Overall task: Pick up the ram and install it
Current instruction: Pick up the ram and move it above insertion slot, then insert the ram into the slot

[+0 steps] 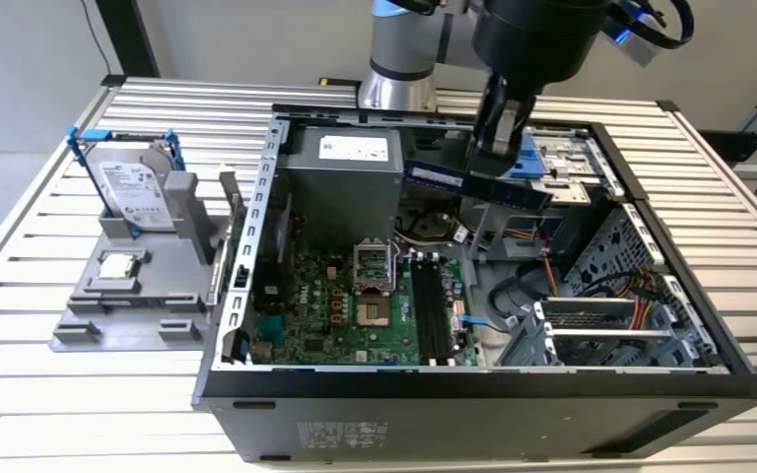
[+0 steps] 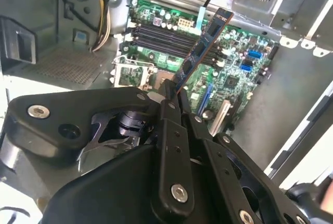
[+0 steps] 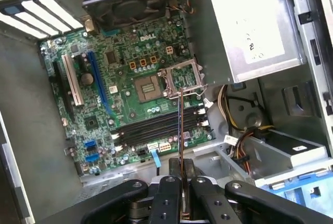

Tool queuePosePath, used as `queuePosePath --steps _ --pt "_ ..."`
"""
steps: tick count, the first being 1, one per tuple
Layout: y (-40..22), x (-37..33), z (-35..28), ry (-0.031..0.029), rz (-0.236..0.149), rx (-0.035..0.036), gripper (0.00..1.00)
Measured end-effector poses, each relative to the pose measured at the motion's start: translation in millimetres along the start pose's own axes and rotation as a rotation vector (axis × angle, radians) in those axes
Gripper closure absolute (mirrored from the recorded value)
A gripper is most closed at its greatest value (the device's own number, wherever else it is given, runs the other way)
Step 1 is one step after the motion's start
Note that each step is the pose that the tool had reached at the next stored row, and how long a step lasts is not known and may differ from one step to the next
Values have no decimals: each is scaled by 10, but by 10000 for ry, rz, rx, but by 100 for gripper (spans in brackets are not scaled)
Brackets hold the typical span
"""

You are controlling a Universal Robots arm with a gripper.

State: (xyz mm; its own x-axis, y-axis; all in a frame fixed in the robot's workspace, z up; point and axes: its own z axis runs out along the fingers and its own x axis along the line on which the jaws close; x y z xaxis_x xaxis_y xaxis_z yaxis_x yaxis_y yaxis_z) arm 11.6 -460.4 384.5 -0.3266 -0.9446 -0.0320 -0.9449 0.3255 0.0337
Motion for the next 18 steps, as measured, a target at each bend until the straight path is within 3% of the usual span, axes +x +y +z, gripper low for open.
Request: queuePosePath --steps 9,18 --pt "0 1 0 -43 1285 41 100" --pt "-4 12 -1 -79 2338 75 100"
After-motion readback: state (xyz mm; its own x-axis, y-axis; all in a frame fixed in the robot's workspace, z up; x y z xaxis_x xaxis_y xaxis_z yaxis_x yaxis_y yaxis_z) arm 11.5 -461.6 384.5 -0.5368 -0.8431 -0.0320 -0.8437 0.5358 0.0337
